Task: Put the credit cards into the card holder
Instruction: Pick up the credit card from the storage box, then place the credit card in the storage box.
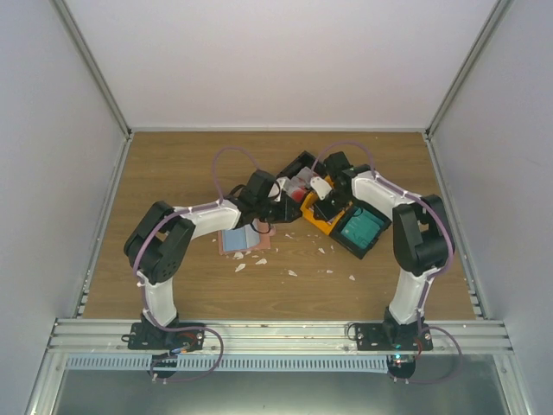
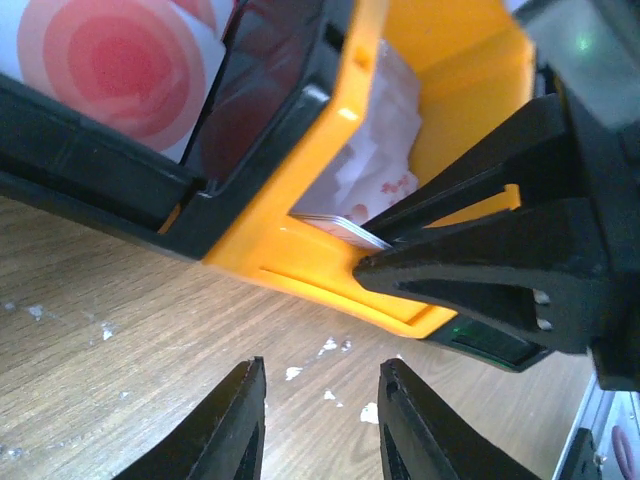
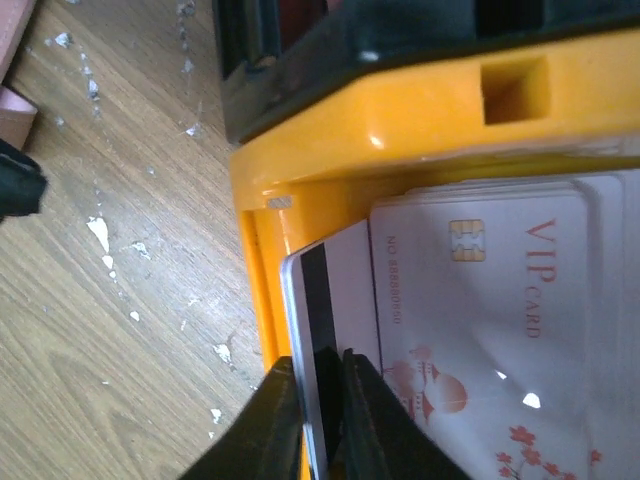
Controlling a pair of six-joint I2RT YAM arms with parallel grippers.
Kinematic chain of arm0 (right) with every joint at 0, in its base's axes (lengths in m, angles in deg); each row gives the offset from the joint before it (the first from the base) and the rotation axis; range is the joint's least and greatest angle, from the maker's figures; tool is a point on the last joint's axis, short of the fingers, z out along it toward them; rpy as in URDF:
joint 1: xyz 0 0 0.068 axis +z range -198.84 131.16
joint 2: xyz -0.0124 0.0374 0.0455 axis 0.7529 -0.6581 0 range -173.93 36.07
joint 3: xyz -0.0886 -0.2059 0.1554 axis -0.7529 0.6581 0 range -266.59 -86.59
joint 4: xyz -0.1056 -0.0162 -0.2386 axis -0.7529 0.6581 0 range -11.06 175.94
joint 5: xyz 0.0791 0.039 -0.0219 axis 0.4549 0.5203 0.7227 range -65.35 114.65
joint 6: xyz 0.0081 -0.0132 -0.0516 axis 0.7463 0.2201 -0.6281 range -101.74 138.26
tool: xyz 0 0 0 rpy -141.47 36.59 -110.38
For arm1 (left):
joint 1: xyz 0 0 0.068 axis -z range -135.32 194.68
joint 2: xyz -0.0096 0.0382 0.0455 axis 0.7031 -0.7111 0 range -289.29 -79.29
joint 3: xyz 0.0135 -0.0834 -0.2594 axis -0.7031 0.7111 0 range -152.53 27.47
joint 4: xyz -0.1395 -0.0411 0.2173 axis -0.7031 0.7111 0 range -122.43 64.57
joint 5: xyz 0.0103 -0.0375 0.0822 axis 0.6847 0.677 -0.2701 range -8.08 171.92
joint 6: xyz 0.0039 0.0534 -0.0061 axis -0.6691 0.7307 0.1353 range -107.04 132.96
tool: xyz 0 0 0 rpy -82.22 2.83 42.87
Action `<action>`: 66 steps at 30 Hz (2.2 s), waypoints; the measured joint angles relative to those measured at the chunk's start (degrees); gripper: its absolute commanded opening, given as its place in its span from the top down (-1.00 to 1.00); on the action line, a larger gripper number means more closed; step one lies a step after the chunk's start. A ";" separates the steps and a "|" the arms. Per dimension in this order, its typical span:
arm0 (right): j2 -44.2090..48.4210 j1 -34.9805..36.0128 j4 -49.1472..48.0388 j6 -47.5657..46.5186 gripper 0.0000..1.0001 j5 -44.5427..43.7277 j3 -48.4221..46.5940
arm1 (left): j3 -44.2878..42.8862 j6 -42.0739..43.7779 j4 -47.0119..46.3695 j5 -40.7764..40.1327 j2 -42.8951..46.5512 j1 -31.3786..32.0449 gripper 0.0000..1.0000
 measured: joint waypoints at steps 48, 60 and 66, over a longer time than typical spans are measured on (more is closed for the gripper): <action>20.04 -17.44 -24.87 36.98 0.86 26.56 18.45 | -6.71 -13.99 -13.79 18.03 -6.97 1.60 -0.47; 24.13 -20.20 -31.39 41.88 0.86 38.73 22.97 | -11.76 -17.97 -17.46 20.20 -8.76 1.60 -0.14; 24.83 -22.69 -32.87 42.73 0.83 40.74 24.24 | -11.85 -19.54 -19.56 21.27 -9.38 1.60 0.45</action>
